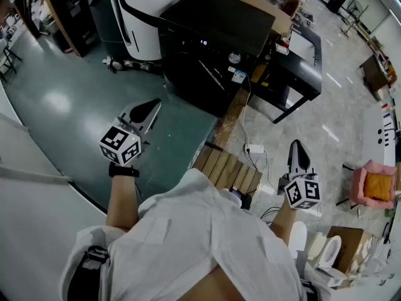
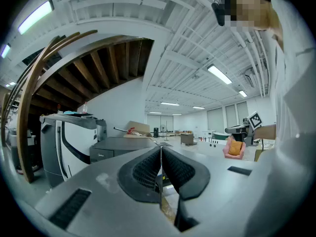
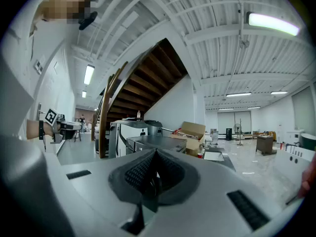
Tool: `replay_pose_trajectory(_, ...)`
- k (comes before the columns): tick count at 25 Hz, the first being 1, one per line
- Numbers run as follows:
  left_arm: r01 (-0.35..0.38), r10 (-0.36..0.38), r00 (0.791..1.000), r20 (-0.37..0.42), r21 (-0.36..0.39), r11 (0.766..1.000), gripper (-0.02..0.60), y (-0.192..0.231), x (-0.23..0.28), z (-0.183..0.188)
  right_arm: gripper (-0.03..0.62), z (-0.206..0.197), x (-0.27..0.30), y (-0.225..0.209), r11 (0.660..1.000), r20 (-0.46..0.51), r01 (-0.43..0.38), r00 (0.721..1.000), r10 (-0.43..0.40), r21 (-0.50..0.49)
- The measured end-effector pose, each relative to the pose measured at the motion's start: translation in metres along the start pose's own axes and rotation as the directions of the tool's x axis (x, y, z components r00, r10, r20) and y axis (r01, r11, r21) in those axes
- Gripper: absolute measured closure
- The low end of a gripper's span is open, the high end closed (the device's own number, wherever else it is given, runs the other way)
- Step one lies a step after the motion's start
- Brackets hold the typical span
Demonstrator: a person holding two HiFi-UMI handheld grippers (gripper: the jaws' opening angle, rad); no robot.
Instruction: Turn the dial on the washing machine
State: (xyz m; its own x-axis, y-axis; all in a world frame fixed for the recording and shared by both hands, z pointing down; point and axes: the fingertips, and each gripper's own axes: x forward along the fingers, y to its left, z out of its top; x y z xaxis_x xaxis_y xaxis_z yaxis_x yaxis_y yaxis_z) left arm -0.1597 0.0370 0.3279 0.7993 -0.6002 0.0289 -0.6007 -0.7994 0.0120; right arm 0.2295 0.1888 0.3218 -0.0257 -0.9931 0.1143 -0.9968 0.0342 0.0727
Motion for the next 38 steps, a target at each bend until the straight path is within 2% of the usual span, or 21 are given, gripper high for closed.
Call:
replay_pose_trajectory(15,0.015,-0.015,1.0,-0.005,-0.005,1.0,0.565,-0.006,-0.003,-0.002,0.594,0.0,-0.01,0.002,1.0,-0.004,0.0,1.0,0.0,0.001)
replay_pose_trajectory(24,0.024,-0.024,1.0,-0.012,-0.008,1.0,0.565,0.005,-0.004,-0.006,0.592,0.009,-0.001,0.007,0.998,0.056,-0.018,0.998,0.015,0.052)
replay_pose_trajectory(32,0.012,-0.013,1.0,-0.012,-0.039,0.999,0.565,0.016,0.0,-0.016,0.586,0.005,0.032,0.023,0.996,0.008,-0.083,0.997,0.082,0.042)
replay_pose_trajectory(38,-0.018,0.018,1.0,-0.017,-0.052,0.998,0.565,0.035,0.019,-0.025,0.569,-0.002,0.089,0.03,0.986,-0.024,-0.168,0.986,0.168,0.004)
